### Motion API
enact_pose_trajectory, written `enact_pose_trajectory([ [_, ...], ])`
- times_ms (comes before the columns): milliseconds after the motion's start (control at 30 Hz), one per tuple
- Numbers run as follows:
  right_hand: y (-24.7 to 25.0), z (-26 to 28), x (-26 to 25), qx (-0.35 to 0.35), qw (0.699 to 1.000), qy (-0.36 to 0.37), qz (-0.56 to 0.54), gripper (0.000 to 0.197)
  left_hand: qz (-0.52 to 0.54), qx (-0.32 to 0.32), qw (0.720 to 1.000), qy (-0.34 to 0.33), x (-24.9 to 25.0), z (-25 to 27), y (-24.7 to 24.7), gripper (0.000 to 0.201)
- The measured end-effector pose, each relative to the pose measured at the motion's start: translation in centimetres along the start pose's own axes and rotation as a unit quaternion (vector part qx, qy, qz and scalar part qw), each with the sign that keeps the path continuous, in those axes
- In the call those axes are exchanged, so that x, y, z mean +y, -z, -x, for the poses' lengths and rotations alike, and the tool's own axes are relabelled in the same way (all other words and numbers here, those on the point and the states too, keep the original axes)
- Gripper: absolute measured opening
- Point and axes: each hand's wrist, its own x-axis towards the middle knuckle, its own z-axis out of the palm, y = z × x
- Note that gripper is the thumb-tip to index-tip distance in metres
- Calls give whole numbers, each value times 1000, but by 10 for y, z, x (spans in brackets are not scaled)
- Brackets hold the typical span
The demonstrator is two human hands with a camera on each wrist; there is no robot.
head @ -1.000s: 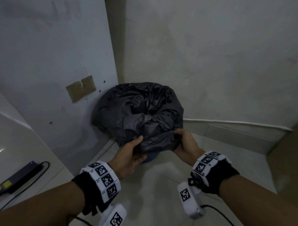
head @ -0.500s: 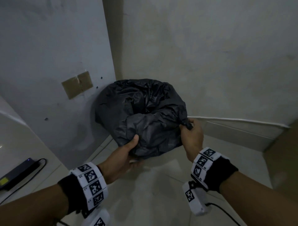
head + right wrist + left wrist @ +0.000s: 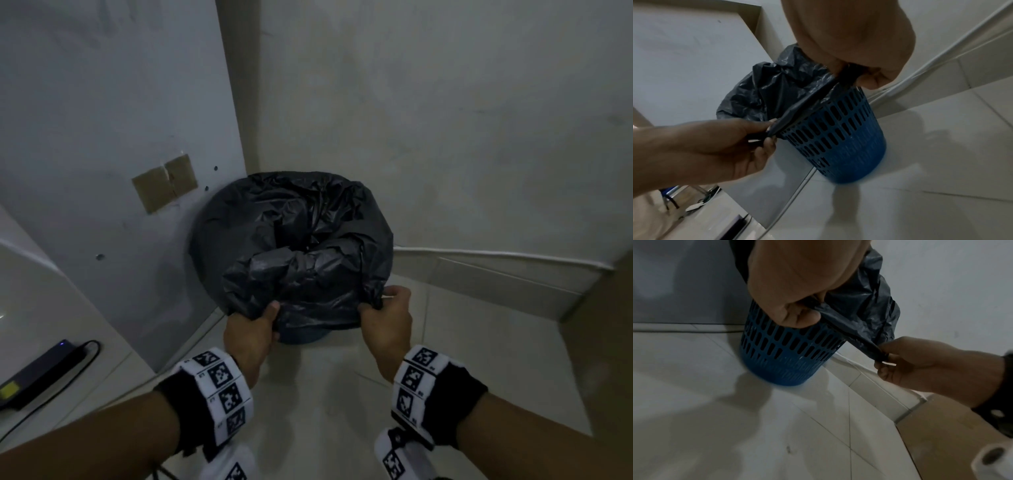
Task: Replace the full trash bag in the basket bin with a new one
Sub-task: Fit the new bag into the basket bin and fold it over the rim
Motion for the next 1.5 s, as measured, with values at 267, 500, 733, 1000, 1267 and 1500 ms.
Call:
enact_pose_trajectory([
  [267, -25, 11, -6, -22, 997, 72, -12, 11, 47, 76, 993, -81, 4, 2, -30, 38],
  [500, -35, 18, -26, -91, 989, 97, -60, 37, 73, -81, 984, -140, -11, 23, -44, 14],
  [733, -33, 12, -28, -138, 988, 68, -30, 12, 26, -135, 984, -113, 6, 12, -41, 23],
  [1000, -46, -4, -33, -54, 998, -1, -26, 8, 121, -89, 984, -98, -6, 5, -53, 13],
  [1267, -45, -13, -39, 3, 997, -35, -65, 19, -194, 56, 875, -441, -16, 8, -32, 12],
  [1500, -37, -24, -37, -3, 996, -61, -67, 19, -478, 35, 587, -653, 33, -20, -2, 45],
])
